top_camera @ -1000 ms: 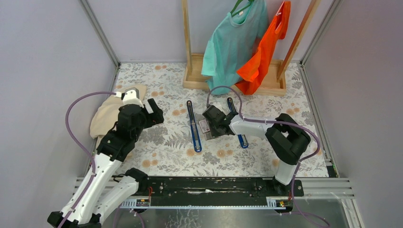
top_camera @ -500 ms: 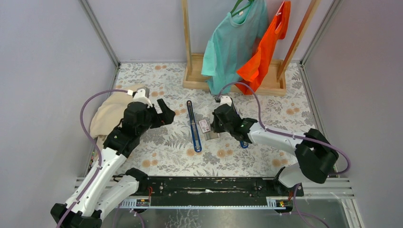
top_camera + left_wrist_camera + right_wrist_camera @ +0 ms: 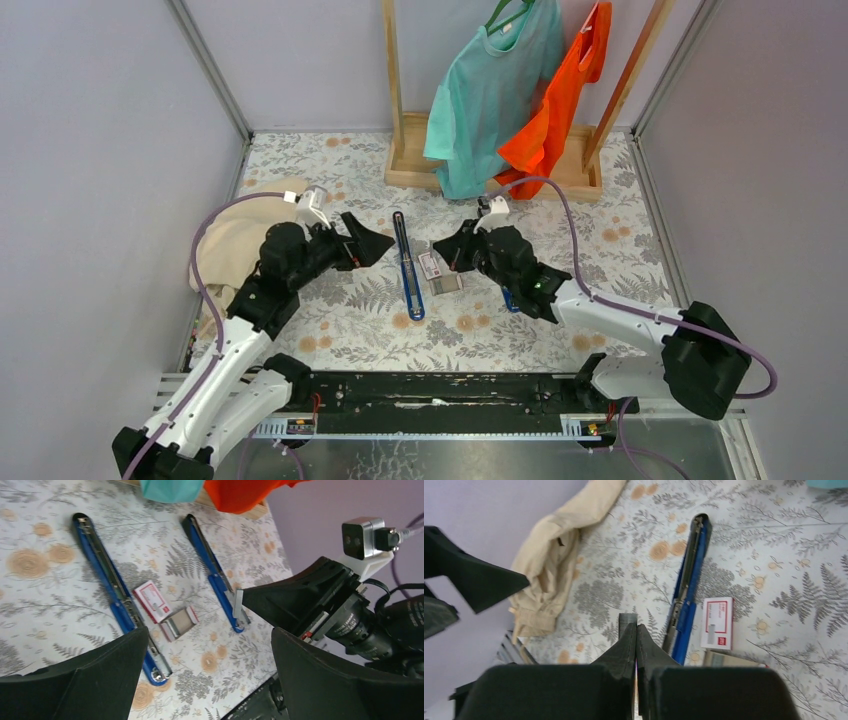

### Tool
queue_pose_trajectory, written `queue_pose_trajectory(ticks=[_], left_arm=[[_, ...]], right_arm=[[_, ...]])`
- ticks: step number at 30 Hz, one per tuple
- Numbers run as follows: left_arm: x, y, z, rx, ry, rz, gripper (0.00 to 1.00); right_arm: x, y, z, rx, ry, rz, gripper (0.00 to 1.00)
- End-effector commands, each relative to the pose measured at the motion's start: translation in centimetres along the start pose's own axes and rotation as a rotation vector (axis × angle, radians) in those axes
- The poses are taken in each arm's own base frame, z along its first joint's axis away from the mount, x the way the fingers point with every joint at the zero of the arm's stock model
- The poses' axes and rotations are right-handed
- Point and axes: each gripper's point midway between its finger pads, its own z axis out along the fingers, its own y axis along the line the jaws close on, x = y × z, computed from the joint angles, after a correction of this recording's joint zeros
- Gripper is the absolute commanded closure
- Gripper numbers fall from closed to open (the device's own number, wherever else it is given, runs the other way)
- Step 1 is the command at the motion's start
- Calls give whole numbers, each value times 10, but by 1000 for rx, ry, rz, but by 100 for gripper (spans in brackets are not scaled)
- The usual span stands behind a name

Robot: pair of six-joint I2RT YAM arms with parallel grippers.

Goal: Load the staples into the stapler

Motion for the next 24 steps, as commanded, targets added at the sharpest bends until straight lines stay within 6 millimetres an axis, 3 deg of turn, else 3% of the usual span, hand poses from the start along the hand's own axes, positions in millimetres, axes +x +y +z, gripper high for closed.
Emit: queue_pose_trajectory(ticks=[1, 12, 24], left_arm=[[-13, -44, -6, 240, -52, 9, 0], [-18, -79, -15, 448, -81, -53, 4], [-12, -90, -19, 574, -80, -168, 14]], right_arm=[[-46, 41, -11, -174, -164, 83, 100], [-77, 97, -32, -468, -276, 171, 100], [-78, 117, -36, -596, -267, 210, 100]])
